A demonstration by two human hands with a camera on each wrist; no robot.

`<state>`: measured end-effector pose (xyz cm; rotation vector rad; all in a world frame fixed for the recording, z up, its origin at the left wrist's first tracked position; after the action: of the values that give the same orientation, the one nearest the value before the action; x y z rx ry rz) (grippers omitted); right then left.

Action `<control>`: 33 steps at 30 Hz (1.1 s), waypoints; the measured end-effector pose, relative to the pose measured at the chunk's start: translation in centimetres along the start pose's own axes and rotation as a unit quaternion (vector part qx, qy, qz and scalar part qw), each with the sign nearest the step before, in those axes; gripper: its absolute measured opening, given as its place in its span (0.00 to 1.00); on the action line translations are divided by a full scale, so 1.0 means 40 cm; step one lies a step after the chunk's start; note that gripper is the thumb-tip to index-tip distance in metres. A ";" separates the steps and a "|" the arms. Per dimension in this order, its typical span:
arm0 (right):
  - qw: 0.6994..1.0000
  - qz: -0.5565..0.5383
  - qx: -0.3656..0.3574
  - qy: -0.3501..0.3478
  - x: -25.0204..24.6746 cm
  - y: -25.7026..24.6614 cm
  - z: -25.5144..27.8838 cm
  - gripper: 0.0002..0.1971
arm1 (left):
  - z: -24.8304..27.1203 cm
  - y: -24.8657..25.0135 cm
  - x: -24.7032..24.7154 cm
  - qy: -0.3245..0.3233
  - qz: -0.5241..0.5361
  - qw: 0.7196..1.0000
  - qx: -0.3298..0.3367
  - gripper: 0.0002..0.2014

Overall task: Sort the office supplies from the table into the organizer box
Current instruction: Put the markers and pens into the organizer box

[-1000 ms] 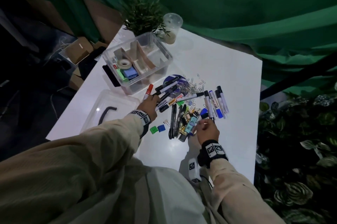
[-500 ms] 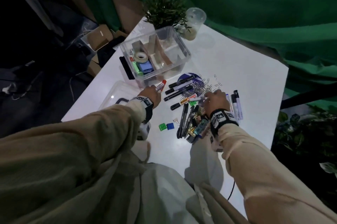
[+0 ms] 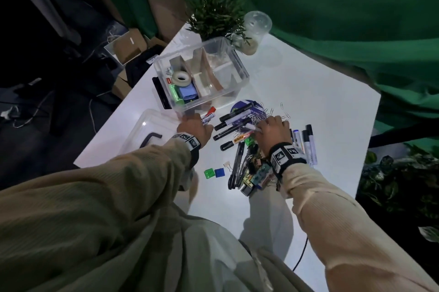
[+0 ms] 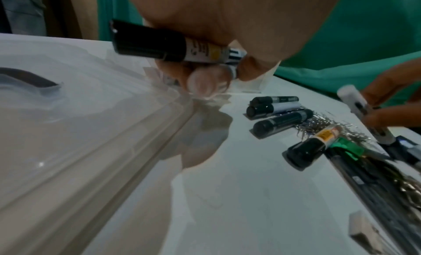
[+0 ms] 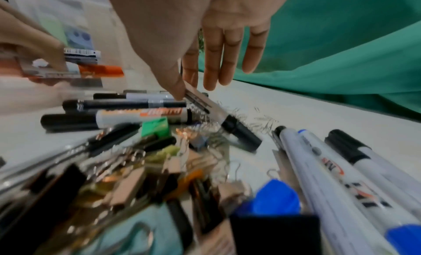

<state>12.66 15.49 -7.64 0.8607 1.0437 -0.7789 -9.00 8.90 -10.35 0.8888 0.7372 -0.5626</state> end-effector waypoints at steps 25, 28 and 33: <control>0.788 -0.435 0.400 -0.169 0.119 -0.040 0.105 0.28 | -0.025 0.126 0.106 -0.114 -0.106 0.982 0.107 0.28; 0.790 -0.435 0.396 -0.171 0.116 -0.045 0.098 0.28 | -0.017 0.116 0.104 -0.127 -0.121 0.979 0.107 0.27; 0.783 -0.443 0.403 -0.169 0.120 -0.050 0.095 0.23 | 0.002 0.078 0.085 -0.119 -0.103 0.983 0.098 0.17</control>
<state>13.93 10.60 -11.62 0.8442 0.7303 -2.2172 -4.64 9.99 -11.41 0.9117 0.5644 -0.9215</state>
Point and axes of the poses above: each hand's wrist, its own z-axis away from the middle knuckle, its own x-axis out of the palm, y = z × x, the point moved 10 cm from there along -z, towards the middle knuckle, and after that the axes turned 14 degrees about z, right-handed, at the moved point
